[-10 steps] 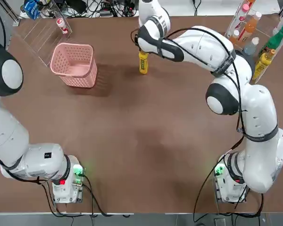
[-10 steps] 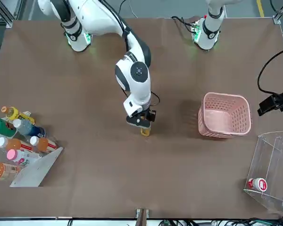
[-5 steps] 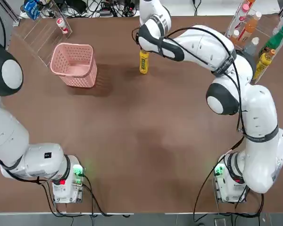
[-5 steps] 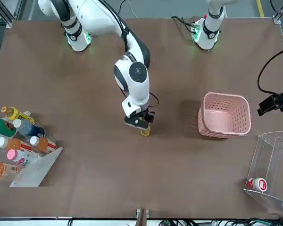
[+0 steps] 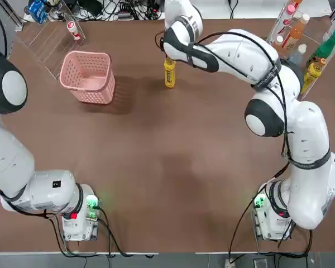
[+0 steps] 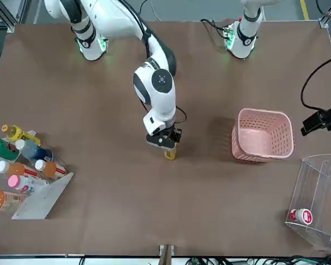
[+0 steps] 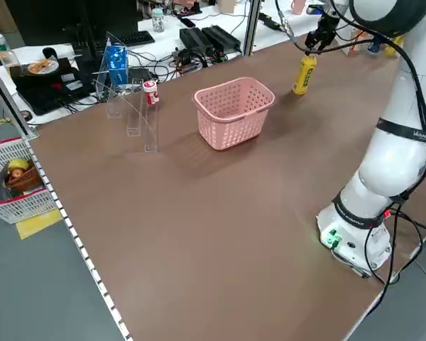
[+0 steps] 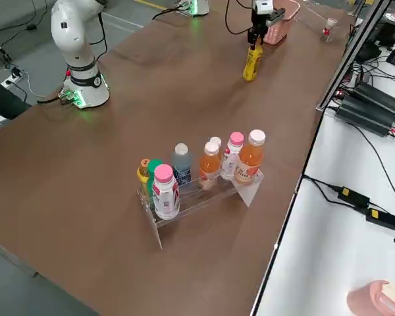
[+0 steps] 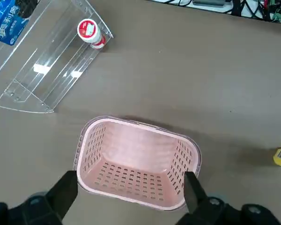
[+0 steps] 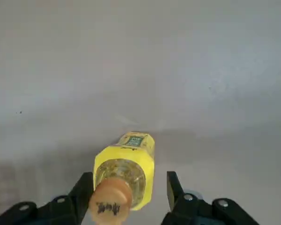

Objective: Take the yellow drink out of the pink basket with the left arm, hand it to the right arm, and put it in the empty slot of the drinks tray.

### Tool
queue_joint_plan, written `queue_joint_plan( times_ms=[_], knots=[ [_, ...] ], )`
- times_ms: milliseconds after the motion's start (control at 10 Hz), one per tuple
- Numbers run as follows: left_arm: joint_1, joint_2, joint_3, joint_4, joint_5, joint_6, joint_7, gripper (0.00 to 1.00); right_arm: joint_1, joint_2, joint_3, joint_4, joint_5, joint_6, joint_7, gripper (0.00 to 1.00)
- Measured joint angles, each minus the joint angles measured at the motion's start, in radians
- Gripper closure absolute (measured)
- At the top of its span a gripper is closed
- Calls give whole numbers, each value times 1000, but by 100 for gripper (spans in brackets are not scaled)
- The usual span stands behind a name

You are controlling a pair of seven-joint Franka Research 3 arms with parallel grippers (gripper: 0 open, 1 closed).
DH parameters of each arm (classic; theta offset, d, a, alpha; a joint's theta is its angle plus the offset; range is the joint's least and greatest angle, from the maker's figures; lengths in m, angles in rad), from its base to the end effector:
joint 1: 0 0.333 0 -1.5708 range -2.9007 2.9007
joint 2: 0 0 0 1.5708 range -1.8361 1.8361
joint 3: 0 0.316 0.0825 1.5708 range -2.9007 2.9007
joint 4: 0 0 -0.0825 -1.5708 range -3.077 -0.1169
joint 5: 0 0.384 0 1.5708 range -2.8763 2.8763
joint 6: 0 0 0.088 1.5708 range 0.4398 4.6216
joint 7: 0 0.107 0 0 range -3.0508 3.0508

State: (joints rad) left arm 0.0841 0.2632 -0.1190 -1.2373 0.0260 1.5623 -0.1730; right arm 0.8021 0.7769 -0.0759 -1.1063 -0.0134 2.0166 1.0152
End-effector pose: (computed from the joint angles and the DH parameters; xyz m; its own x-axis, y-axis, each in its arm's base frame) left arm 0.6331 -0.0077 0.6255 0.9877 0.1439 0.0617 0.1432 -0.9896 0.0158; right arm 0.5656 0.5262 0.3677 0.9576 -0.2586 0.1266 -0.2502 -0.9650 -0.0790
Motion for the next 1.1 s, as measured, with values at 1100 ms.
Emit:
queue_joint_plan(
  times_ms=[1100],
  knots=[
    [0, -1, -1, 0, -10, 0, 0, 0, 18, -6, -26, -3, 10, 0, 5, 66]
  ],
)
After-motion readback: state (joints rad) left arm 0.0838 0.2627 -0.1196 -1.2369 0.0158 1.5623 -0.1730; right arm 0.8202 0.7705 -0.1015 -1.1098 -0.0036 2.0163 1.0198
